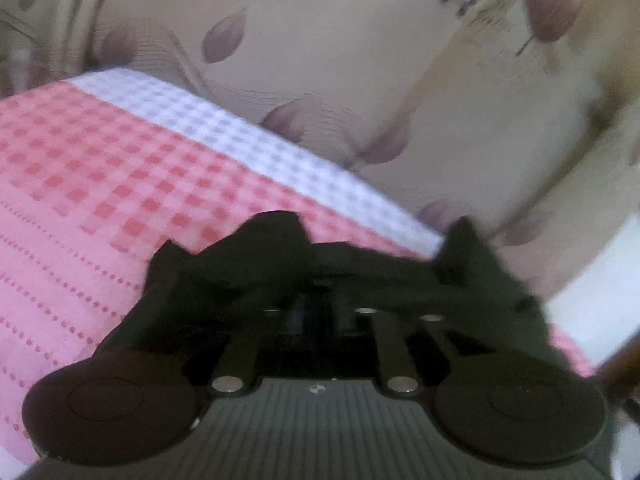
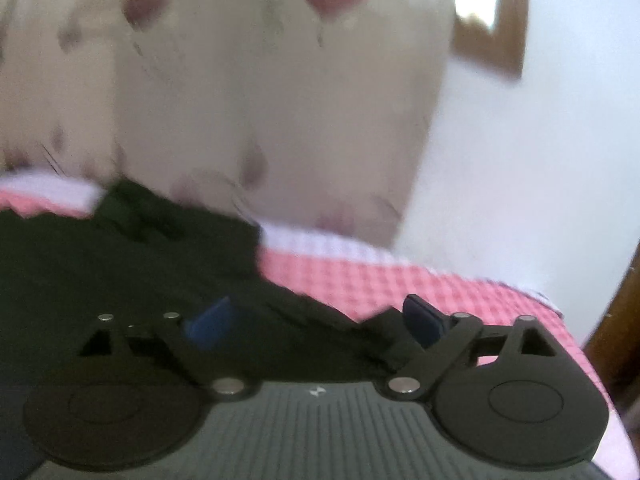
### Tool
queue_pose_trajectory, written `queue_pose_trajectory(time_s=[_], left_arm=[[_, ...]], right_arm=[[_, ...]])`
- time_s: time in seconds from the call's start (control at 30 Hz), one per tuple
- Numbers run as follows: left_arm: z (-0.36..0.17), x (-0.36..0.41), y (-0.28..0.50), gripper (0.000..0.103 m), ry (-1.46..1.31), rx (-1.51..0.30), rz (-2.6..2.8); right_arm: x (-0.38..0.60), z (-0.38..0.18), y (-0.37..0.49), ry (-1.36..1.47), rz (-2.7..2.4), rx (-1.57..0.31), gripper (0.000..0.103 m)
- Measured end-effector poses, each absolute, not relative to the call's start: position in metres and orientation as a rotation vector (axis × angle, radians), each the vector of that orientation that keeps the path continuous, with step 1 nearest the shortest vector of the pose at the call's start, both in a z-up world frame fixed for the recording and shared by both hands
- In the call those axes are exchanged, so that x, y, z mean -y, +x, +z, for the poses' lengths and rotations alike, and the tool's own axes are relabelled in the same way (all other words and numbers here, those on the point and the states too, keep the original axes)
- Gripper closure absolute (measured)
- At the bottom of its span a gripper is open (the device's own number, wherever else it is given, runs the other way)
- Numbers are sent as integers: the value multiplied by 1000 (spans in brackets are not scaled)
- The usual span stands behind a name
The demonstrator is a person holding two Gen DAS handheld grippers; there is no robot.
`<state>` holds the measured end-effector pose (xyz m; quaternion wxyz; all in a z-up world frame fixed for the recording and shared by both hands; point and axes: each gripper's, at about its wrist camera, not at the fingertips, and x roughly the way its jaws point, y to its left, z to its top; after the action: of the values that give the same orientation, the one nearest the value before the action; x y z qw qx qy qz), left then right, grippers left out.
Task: Fold large clothes
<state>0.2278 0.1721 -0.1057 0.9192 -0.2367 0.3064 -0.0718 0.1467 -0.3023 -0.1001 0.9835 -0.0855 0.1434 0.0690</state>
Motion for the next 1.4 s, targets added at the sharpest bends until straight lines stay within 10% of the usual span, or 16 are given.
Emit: queue_pose_trajectory(time_s=[0.17,0.83,1.4], left_arm=[[-68,-186,210,3,-365,-612,-228],[-120,-244,248,17,-340,-872,-647],[-134,-256,246,50,-471,-844,-684]], right_arm=[[290,-107,82,-263,246,-190,8],[287,-116,47,-77,326,-292,8],[249,-113,55,-72,409,-334,8]])
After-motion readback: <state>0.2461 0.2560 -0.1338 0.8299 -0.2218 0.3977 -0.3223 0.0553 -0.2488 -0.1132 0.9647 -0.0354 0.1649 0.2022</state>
